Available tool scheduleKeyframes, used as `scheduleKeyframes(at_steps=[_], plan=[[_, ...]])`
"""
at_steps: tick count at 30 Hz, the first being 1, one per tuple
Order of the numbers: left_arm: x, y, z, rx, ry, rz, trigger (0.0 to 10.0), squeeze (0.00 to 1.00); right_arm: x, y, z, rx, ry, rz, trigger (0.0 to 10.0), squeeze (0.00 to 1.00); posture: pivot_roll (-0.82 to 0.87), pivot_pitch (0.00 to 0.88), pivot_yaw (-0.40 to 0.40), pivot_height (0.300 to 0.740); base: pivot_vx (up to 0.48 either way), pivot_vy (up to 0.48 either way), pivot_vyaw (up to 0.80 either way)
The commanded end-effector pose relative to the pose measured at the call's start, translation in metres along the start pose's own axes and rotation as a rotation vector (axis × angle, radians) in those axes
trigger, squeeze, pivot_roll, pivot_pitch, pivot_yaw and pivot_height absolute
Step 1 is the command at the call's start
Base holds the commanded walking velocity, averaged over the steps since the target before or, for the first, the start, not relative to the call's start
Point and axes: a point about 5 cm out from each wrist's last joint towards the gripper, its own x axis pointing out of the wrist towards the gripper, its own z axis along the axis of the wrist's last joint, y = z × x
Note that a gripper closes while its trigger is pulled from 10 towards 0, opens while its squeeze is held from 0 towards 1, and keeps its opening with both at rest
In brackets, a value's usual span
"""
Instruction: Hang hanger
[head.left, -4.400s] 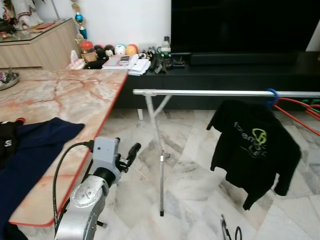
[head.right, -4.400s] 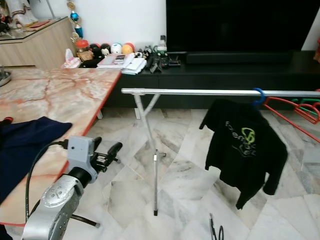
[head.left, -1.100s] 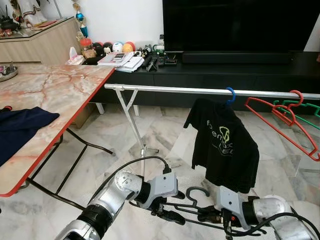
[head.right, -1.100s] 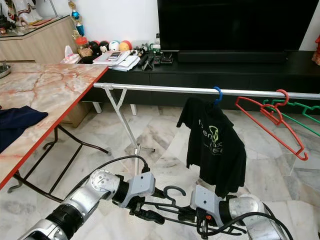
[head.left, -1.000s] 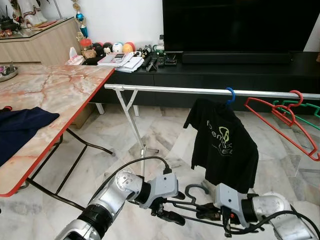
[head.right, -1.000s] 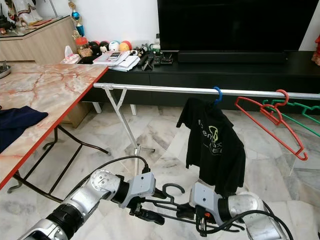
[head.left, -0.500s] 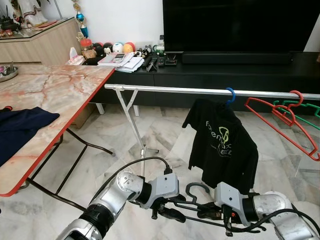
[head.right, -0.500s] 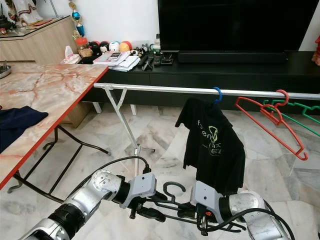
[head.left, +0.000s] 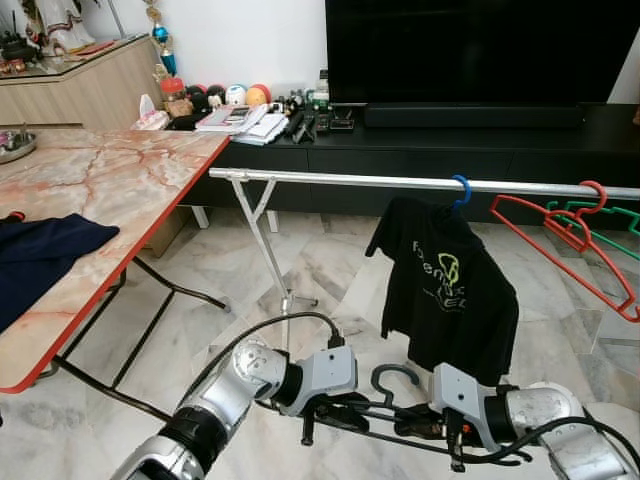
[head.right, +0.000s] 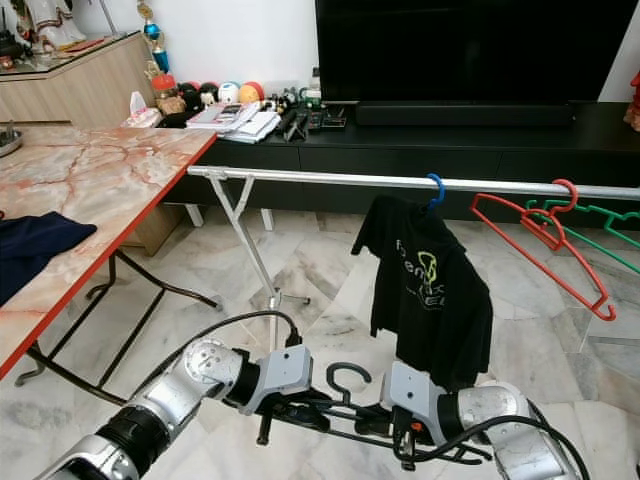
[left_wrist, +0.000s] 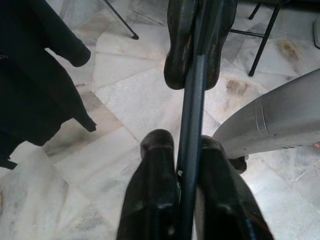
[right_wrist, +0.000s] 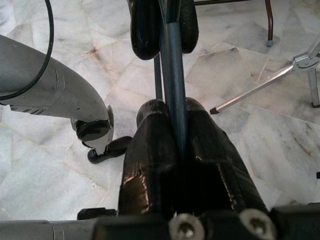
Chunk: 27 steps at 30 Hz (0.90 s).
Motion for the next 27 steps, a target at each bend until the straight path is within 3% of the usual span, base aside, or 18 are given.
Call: scheduleKeyframes(at_steps=[1, 17, 18, 19, 20, 27], plan=[[-0.0019, -0.0003, -0.0046, -0.009, 0.023, -0.007, 0.0, 0.0, -0.001, -0.0005, 0.011, -0.031, -0.042, 0.003, 10.0, 0.0, -0.07, 0.045, 0.08, 0.74, 0.0, 0.0, 0.0], [-0.0036, -0.0003, -0.0065, -0.01, 0.021, 0.001, 0.0, 0.0, -0.0052, -0.0024, 0.009, -0.002, -0.054, 0.008, 10.0, 0.0, -0.06, 0.038, 0.072, 0.74, 0.0, 0.0, 0.0], [-0.0038, -0.0001, -0.0066, -0.01, 0.022, 0.002, 0.0, 0.0, -0.0053, -0.0029, 0.0091, 0.005, -0.059, 0.009, 10.0, 0.76, -0.06, 0.036, 0.071, 0.74, 0.0, 0.0, 0.0], [-0.0038, 0.0, -0.0066, -0.01, 0.022, 0.003, 0.0, 0.0, -0.0053, -0.0034, 0.0093, 0.009, -0.061, 0.009, 10.0, 0.76, -0.06, 0.036, 0.071, 0.74, 0.0, 0.0, 0.0], [-0.0038, 0.0, -0.0067, -0.009, 0.022, 0.004, 0.0, 0.0, -0.0054, -0.0036, 0.0094, 0.014, -0.064, 0.011, 10.0, 1.0, -0.06, 0.034, 0.072, 0.74, 0.0, 0.0, 0.0], [-0.0043, -0.0008, -0.0089, -0.002, 0.033, 0.003, 0.0, 0.0, -0.0065, -0.0011, 0.0083, 0.034, -0.056, 0.057, 10.0, 1.0, -0.07, 0.02, 0.073, 0.74, 0.0, 0.0, 0.0]])
